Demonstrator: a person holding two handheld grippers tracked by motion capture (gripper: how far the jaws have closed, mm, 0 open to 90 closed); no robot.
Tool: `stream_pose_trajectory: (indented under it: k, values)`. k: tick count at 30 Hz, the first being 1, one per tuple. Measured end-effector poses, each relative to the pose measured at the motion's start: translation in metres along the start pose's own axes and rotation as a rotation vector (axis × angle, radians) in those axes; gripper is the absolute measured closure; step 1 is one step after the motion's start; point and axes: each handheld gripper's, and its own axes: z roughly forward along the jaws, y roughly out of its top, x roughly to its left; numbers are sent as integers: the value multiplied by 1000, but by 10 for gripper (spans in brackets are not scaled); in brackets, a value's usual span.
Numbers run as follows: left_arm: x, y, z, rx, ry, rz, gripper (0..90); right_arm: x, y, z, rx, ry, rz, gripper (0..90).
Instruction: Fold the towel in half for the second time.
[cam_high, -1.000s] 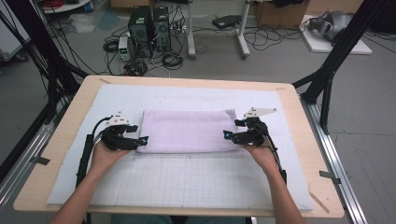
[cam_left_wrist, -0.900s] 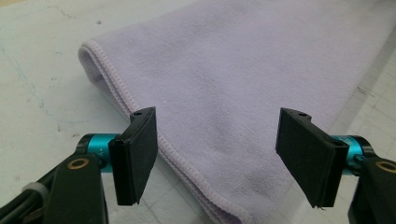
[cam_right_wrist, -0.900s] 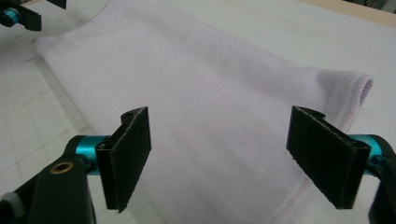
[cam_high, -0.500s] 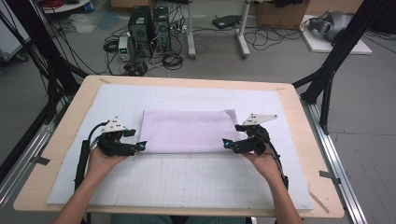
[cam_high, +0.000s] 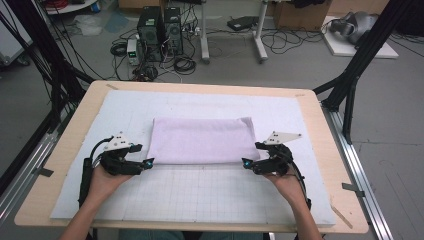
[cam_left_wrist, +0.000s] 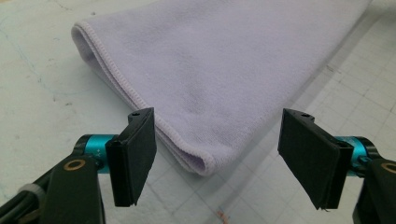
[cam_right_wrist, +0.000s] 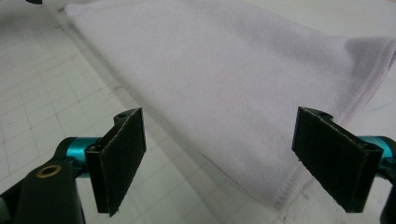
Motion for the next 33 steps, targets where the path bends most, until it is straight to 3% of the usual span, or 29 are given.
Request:
stream_pose_trajectory:
  k: [7,11,17,33]
  values:
    - [-7,0,-6,1,6,33,277,7,-12,-11,-11,0,-1,166]
    - [-11,-7,-9,-17,4,17,278,9,-19,-17,-13,-7,0,166]
    - [-11,-20,-12,10,16,17,278,12,-31,-28,-24,-15,12,166]
    - [-19,-31,-27,-13,26,18,270,22,-50,-48,-45,-33,18,163]
